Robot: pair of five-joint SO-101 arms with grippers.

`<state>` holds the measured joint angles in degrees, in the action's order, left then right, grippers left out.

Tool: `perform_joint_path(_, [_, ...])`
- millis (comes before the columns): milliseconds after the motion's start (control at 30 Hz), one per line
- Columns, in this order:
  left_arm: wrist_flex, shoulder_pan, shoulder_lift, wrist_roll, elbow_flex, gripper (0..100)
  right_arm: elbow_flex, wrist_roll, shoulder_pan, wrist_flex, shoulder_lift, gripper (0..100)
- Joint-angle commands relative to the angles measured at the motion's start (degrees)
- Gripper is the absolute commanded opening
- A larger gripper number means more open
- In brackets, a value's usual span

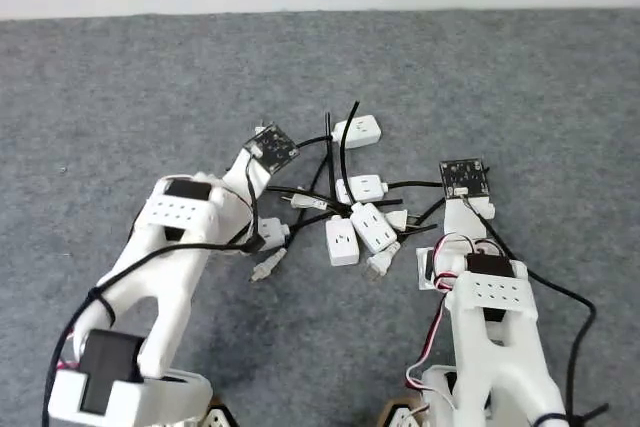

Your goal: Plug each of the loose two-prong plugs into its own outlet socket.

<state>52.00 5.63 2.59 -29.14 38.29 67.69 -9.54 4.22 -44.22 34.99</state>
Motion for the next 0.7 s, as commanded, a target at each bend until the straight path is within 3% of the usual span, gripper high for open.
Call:
perform_joint_path(0, [-1.4, 1.9, -4.2, -2.2, -3.5, 24, -3.5, -0.7, 0.4, 1.1, -0.4, 0.9])
perform_joint_path(267, [13.3, 3.1, -13.7, -9.6, -14.1, 22, -3.6, -1.0, 0.4, 1.1, -0.4, 0.9])
perform_joint_path(467, [16.6, 3.2, -18.2, -9.8, -19.3, 13, -3.8, -1.0, 0.3, 2.0, -0.4, 0.9])
perform_joint_path(600, [16.7, 3.3, -17.3, -9.4, -19.1, 1, -3.5, -1.0, 0.4, 3.8, -0.4, 0.9])
perform_joint_path(667, [18.2, 3.1, -16.2, -8.2, -19.0, 1, -3.4, -1.0, 0.3, 3.8, -0.4, 0.9])
